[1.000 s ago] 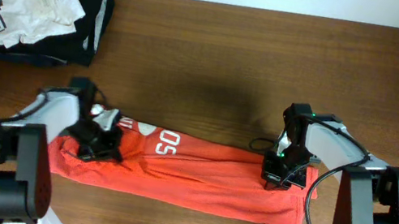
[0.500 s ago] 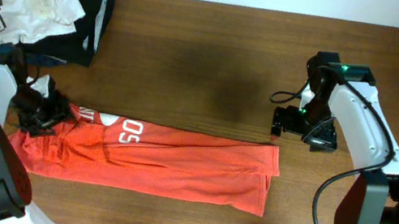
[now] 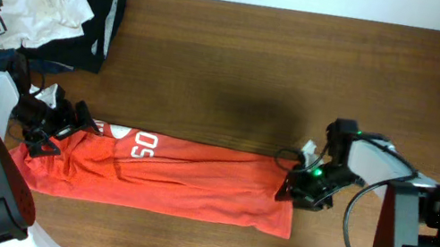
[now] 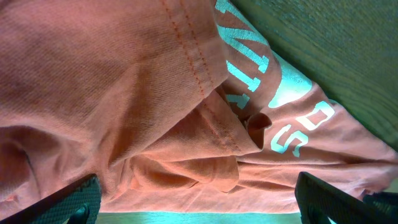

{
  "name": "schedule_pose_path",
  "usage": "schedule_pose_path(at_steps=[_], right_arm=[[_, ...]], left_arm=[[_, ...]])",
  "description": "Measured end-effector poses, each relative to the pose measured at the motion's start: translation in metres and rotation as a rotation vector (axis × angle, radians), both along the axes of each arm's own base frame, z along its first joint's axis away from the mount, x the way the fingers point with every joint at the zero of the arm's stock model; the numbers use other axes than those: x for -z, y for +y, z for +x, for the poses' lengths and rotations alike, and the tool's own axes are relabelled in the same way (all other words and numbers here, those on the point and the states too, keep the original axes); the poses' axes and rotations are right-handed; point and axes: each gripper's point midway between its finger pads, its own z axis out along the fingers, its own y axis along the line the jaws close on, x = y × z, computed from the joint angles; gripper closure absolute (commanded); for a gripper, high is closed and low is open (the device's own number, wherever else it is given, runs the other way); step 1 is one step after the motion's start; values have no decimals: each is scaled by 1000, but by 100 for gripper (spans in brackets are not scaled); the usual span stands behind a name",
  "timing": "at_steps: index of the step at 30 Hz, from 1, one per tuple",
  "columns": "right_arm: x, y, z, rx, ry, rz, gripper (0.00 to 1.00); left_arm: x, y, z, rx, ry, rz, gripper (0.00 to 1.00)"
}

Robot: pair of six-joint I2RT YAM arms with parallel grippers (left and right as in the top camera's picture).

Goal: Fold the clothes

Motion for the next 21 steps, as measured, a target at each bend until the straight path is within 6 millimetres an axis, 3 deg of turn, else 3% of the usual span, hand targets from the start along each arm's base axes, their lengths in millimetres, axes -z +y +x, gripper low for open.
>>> schedule_pose_path(at_steps=[3, 5, 7, 9, 11, 13, 17, 18, 21], right_arm=[[4, 7, -6, 3, 27, -1, 96], [4, -1, -5, 27, 53, -44, 96], [0, -23, -6, 50, 98, -128, 96], [-13, -65, 7, 120, 111, -233, 96], [-34, -99, 13, 200, 110, -289, 96], [-69, -125, 18, 280, 51, -326, 96], [-112, -120, 13, 301, -56, -341, 96], [-119, -115, 13, 293, -84, -340, 96], [-147, -72, 13, 178, -229, -306, 96]], left_arm=[[0, 0, -1, 0, 3, -2, 1], [-1, -2, -4, 0, 17, -8, 1], [-1, -2, -5, 0, 21, -11, 1], [-3, -9, -4, 0, 14, -41, 1], [-5, -24, 0, 50, -4, -68, 1], [-6, -52, 5, 139, -15, -84, 1], [-5, -86, 16, 260, -58, -74, 1], [-3, -87, 17, 274, -60, -57, 1], [4, -69, 14, 266, -20, 58, 1]])
